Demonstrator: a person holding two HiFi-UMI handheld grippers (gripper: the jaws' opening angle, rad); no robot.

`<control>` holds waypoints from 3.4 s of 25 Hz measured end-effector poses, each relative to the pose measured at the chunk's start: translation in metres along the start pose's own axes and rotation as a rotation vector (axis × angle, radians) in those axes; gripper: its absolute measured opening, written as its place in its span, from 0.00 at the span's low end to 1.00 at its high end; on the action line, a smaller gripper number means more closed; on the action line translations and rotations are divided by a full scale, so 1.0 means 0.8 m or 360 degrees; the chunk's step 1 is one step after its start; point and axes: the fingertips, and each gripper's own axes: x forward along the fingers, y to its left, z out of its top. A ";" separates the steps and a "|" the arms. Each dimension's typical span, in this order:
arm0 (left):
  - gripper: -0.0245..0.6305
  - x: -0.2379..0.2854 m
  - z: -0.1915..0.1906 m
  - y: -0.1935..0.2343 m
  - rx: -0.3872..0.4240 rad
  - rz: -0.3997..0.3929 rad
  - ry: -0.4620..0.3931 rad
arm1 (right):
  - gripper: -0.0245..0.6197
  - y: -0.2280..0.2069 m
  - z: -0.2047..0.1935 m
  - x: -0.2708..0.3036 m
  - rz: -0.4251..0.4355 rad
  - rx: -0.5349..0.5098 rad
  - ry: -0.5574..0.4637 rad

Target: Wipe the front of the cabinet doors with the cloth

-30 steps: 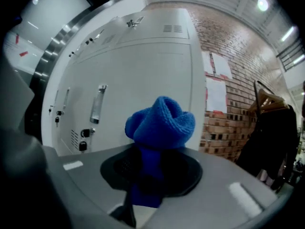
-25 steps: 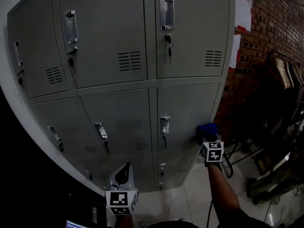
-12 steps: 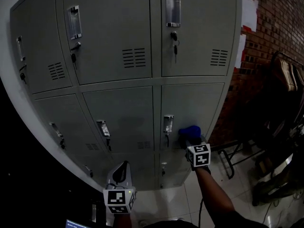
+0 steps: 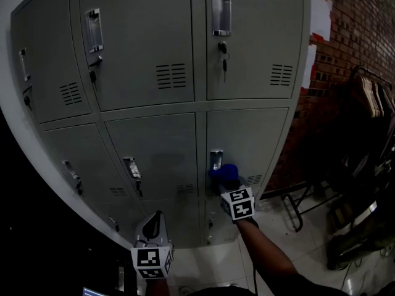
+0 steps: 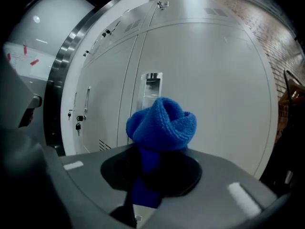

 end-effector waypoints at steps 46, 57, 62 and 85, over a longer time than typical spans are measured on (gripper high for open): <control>0.06 0.015 -0.011 -0.023 0.0005 -0.0063 0.0044 | 0.20 -0.053 -0.088 -0.005 -0.0186 0.0000 0.0177; 0.06 0.014 -0.012 -0.018 -0.0010 -0.0063 0.0036 | 0.20 0.011 -0.066 0.017 -0.0007 -0.0031 0.0141; 0.06 0.011 -0.006 -0.016 0.0010 -0.0049 0.0019 | 0.20 0.029 -0.065 0.023 0.0038 0.0008 0.0134; 0.06 0.009 0.001 -0.046 0.0052 -0.0136 0.0005 | 0.20 0.007 0.035 -0.184 -0.0143 0.0098 -0.0357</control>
